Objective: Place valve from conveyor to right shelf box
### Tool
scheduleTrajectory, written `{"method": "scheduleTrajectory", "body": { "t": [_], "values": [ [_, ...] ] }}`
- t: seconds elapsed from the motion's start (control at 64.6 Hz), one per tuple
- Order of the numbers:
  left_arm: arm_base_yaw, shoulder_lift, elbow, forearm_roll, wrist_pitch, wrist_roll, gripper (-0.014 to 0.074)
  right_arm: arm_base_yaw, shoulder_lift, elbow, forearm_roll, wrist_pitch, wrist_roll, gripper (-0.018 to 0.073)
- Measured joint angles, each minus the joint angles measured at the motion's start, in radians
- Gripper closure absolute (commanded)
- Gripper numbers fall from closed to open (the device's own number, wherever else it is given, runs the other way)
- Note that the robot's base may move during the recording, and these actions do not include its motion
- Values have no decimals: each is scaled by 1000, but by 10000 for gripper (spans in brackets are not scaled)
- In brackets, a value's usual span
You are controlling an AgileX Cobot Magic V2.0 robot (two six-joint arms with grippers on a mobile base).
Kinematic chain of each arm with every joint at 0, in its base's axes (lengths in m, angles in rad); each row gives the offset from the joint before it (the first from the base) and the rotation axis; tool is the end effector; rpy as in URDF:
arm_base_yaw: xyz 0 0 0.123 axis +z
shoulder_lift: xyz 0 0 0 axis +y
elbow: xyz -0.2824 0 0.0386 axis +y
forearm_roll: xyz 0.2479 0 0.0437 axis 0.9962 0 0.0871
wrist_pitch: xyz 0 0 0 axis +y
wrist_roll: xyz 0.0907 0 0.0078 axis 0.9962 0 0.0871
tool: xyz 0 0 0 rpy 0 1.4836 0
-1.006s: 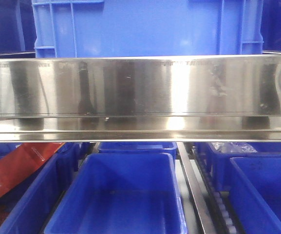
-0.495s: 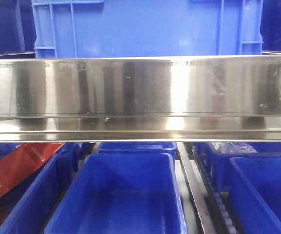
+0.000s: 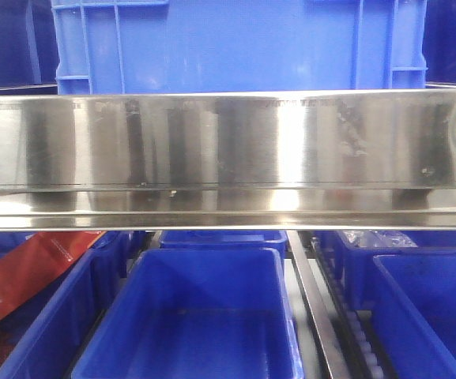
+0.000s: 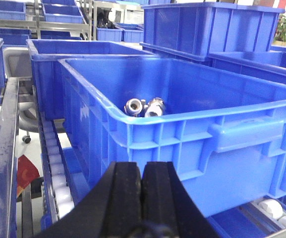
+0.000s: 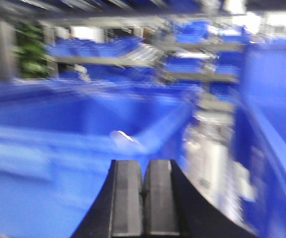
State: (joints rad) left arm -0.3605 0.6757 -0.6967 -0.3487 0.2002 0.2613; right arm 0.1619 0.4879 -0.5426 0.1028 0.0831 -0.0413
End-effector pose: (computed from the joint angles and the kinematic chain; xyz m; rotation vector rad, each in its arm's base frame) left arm 0.1300 -0.0557 0.3712 0.2837 1.6412 -0.3916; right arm 0.1032 0.0176 0.3519 -0.0831 1.5121 0.1852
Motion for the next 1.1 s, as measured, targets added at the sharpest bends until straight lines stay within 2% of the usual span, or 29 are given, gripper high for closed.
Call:
{"method": "scheduleTrajectory", "body": {
  "t": [0.201,0.464,0.588,0.728,0.898,1.099],
  "values": [
    [0,0,0,0,-2,0,707,-150,-148,259,-4,-126,0,721],
    [0,0,0,0,-2,0,707,-245,-305,516,-4,-158,0,721],
    [0,0,0,0,-2,0,707,-275,-347,539,-4,-158,0,721],
    [0,0,0,0,-2,0,707,-276,-394,539,-4,-145,0,721],
    [0,0,0,0,-2,0,707,-276,-476,539,-4,-63,0,721],
    [0,0,0,0,-2,0,707,-276,-480,541,-4,-35,0,721]
  ]
}}
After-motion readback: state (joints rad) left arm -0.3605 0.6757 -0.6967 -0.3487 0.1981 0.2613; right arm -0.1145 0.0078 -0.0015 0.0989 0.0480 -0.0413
